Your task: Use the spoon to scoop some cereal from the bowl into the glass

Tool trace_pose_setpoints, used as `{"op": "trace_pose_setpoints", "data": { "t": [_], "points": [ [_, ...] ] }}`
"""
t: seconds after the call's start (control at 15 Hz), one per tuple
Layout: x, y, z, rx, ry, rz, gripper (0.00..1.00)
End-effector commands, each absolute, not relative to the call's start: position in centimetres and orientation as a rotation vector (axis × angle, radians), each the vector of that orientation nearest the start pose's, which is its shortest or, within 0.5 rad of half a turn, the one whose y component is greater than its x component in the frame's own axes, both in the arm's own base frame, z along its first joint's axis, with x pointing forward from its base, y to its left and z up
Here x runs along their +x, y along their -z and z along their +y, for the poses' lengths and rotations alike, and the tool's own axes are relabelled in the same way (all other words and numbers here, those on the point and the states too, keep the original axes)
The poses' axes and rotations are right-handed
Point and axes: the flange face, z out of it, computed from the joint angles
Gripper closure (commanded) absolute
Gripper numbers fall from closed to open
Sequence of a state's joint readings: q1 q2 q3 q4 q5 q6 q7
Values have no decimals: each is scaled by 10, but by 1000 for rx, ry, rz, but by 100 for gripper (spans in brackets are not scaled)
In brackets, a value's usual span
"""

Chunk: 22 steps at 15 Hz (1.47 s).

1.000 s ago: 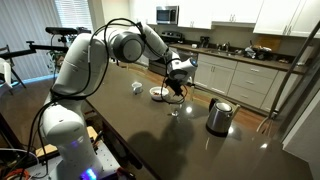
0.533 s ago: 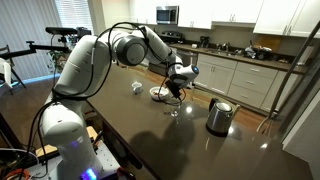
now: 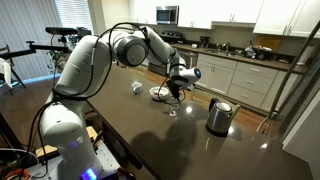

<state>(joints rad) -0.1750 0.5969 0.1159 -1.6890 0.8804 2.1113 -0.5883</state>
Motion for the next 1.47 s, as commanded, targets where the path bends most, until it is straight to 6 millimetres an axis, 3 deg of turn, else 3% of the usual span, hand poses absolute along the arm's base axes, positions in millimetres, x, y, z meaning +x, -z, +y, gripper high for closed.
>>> {"op": "trace_pose_setpoints", "data": {
  "t": [0.0,0.93,1.07,1.4],
  "points": [
    [672,-257,-10,-2308,86,47,0],
    [668,-259,2,-2307,10,17,0],
    [668,-259,2,-2305,11,17,27],
    [667,-259,1,-2307,12,19,61]
  ]
}}
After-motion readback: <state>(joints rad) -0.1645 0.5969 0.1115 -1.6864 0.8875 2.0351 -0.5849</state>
